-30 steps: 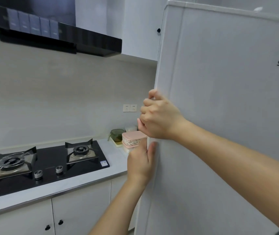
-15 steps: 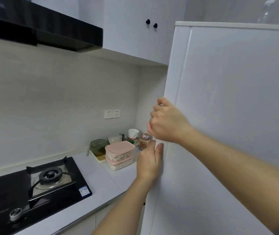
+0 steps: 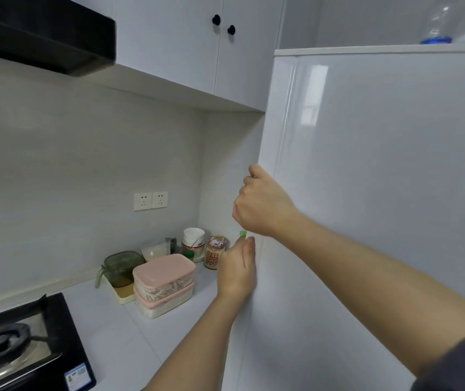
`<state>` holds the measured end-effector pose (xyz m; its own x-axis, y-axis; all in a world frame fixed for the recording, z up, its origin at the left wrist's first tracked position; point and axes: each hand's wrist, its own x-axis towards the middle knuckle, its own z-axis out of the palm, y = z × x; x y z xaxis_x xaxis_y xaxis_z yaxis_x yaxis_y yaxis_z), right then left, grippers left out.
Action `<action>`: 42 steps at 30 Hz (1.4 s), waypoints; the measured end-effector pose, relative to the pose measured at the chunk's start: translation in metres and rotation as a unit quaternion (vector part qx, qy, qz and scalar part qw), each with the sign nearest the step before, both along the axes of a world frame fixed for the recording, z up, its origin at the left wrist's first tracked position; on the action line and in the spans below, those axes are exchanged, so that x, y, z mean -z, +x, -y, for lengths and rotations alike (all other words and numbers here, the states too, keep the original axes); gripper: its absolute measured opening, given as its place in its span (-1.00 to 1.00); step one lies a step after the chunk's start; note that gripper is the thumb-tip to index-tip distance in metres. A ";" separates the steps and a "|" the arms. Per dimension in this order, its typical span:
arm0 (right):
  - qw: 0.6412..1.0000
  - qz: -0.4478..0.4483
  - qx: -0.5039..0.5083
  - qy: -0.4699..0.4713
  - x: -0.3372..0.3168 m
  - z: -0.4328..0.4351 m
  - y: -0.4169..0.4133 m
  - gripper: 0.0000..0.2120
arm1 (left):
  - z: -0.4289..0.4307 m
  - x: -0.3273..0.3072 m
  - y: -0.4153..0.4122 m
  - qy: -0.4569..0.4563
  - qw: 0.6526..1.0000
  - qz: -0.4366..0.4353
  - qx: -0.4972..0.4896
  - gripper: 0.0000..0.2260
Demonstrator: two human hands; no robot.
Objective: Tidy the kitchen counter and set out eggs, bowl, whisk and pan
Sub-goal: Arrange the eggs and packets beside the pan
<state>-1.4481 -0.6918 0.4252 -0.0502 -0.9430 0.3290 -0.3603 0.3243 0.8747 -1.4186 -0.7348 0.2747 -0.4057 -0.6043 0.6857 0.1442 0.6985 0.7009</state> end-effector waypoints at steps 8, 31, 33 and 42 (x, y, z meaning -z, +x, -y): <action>1.000 0.023 -0.007 -0.009 0.001 0.016 -0.062 -0.70 | 0.020 0.000 -0.073 0.030 0.999 0.013 0.020 -0.62; 0.997 0.030 0.076 -0.002 0.002 0.034 -0.156 -0.72 | 0.032 0.002 -0.176 0.079 0.995 0.009 0.064 -0.56; 0.996 0.027 0.083 -0.003 0.002 0.035 -0.162 -0.73 | 0.034 0.003 -0.185 0.079 0.995 0.008 0.065 -0.57; 0.993 0.014 0.119 0.007 0.001 0.037 -0.189 -0.72 | 0.036 0.009 -0.218 0.085 0.992 -0.008 0.094 -0.60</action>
<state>-1.6371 -0.7291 0.4244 -0.2800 -0.9084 0.3106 -0.2988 0.3899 0.8710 -1.6370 -0.7708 0.2661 -0.5122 -0.6268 0.5872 0.2721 0.5301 0.8031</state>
